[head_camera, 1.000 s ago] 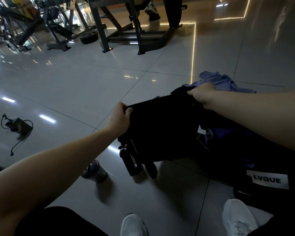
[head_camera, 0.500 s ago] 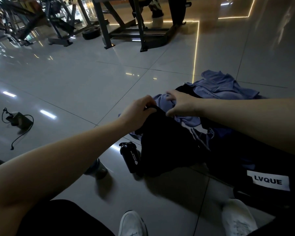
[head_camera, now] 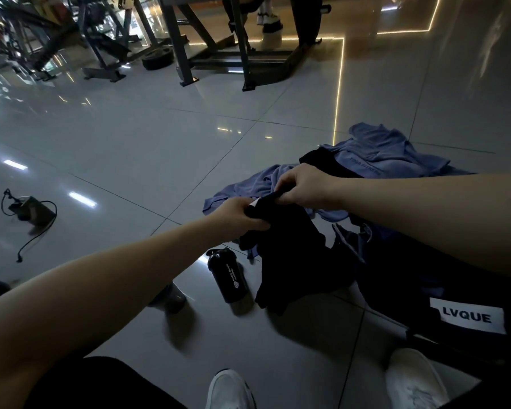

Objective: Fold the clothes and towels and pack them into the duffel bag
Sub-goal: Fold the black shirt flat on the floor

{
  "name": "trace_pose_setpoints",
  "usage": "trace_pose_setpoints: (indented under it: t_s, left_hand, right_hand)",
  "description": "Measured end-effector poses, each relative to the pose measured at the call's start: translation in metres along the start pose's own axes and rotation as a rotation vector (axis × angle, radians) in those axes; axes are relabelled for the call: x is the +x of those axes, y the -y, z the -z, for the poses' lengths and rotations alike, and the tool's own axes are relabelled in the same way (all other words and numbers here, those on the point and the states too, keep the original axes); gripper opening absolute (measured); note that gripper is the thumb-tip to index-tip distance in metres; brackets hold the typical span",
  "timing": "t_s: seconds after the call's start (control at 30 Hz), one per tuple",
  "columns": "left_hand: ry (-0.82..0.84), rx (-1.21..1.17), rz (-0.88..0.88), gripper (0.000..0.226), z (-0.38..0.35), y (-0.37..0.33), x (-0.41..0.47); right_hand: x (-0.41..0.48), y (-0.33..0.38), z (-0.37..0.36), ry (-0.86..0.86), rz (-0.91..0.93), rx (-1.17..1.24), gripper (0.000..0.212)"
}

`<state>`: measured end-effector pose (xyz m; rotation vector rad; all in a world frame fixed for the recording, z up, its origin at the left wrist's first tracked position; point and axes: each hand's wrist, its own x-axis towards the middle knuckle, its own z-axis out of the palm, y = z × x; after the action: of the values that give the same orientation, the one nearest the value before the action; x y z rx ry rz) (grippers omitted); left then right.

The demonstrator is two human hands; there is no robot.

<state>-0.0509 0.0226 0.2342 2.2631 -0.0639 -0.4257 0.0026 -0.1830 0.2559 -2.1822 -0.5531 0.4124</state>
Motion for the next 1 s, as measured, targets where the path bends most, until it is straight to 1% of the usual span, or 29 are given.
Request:
trace_pose_setpoints:
  t_s: [0.03,0.07,0.17,0.2,0.27,0.33,0.43,0.5,0.57,0.63,0.73,0.83,0.87,0.9,0.97,1.0]
  left_hand:
    - [0.009,0.079,0.021,0.011,-0.001,0.006,0.0]
    - [0.018,0.118,0.042,0.015,-0.001,0.011,-0.002]
    - [0.042,0.033,0.097,0.048,0.0,0.018,-0.004]
    - [0.054,0.013,0.099,0.052,0.002,0.018,-0.005]
    - [0.058,0.028,0.071,0.044,0.004,0.018,-0.006]
    - [0.022,0.063,0.024,0.04,0.004,0.019,-0.005]
    - [-0.085,0.131,-0.038,0.035,0.005,0.013,-0.003]
    - [-0.151,0.166,-0.092,0.039,0.006,0.006,0.0]
    - [-0.182,0.188,-0.177,0.026,0.006,-0.004,0.0]
    - [-0.21,0.223,-0.262,0.019,0.002,-0.013,0.0]
    - [-0.21,0.268,-0.351,0.013,-0.005,-0.017,-0.001]
    - [-0.187,0.298,-0.435,0.011,-0.004,-0.014,-0.001]
    - [-0.178,0.303,-0.463,0.011,-0.003,-0.014,-0.002]
    - [-0.175,0.313,-0.484,0.01,-0.001,-0.014,-0.002]
    - [-0.182,0.329,-0.488,0.011,0.002,-0.014,-0.003]
    - [-0.183,0.335,-0.476,0.011,0.004,-0.013,-0.003]
  right_hand:
    - [0.001,-0.002,0.001,-0.017,-0.007,0.007,0.018]
    - [0.001,-0.005,0.003,-0.033,-0.019,0.014,0.017]
    - [0.002,-0.016,0.014,-0.067,-0.072,0.027,0.013]
    - [0.002,-0.02,0.018,-0.074,-0.084,0.017,0.012]
    - [0.002,-0.028,0.025,-0.079,-0.104,-0.026,0.012]
    - [0.001,-0.035,0.029,-0.052,-0.129,-0.102,0.01]
    - [-0.002,-0.043,0.033,0.071,-0.164,-0.22,0.011]
    - [-0.004,-0.043,0.031,0.155,-0.148,-0.292,0.012]
    - [-0.004,-0.04,0.026,0.198,-0.117,-0.287,0.01]
    - [-0.005,-0.031,0.018,0.233,-0.094,-0.224,0.021]
    - [-0.007,-0.023,0.002,0.288,-0.079,-0.133,0.047]
    - [-0.008,-0.024,-0.009,0.318,-0.06,0.028,0.08]
    - [-0.006,-0.024,-0.009,0.32,-0.045,0.04,0.08]
    - [-0.006,-0.023,-0.009,0.333,-0.029,0.035,0.071]
    - [-0.006,-0.021,-0.006,0.396,-0.033,0.001,0.042]
    - [-0.005,-0.021,-0.005,0.411,-0.038,-0.017,0.031]
